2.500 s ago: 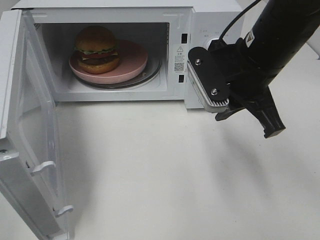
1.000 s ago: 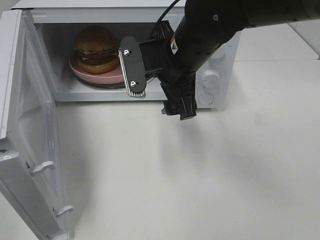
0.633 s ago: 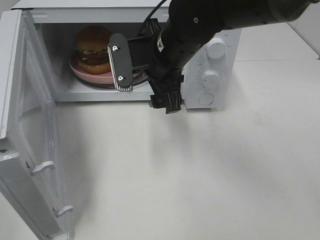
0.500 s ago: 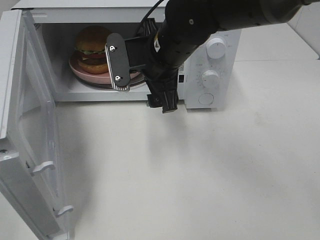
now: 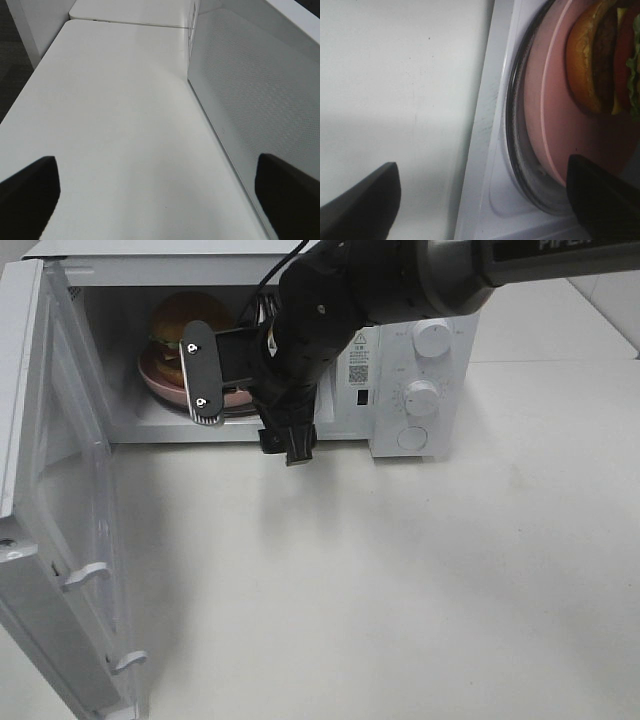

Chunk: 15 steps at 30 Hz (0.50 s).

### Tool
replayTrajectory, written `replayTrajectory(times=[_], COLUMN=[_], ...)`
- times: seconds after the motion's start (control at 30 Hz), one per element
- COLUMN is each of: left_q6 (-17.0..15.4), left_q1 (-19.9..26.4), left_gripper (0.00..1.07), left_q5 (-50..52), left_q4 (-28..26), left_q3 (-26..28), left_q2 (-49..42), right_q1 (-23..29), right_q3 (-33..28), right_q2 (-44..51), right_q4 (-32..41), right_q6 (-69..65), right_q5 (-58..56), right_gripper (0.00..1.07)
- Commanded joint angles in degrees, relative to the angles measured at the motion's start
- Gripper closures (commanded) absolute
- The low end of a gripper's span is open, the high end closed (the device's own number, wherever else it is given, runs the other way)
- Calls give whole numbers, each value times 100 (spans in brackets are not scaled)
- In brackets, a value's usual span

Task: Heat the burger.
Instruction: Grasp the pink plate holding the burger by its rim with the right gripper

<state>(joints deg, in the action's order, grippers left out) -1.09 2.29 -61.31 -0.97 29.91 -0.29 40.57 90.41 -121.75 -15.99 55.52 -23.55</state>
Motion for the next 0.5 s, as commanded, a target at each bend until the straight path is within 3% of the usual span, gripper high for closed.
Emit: replayTrajectory(times=[0.03, 0.5], left_q6=[11, 11], left_q1=[-6, -6], left_gripper=[9, 9], left_q5=[6, 6], left_q4=[-17, -17], left_q3=[-23, -23], left_q2=[-103, -103], right_q1=[29, 74], right_q3=[195, 1255], right_q2=[-155, -940], right_q4=[29, 23], right_q6=[-103, -407], right_q5=[-40, -275], right_gripper=[22, 26])
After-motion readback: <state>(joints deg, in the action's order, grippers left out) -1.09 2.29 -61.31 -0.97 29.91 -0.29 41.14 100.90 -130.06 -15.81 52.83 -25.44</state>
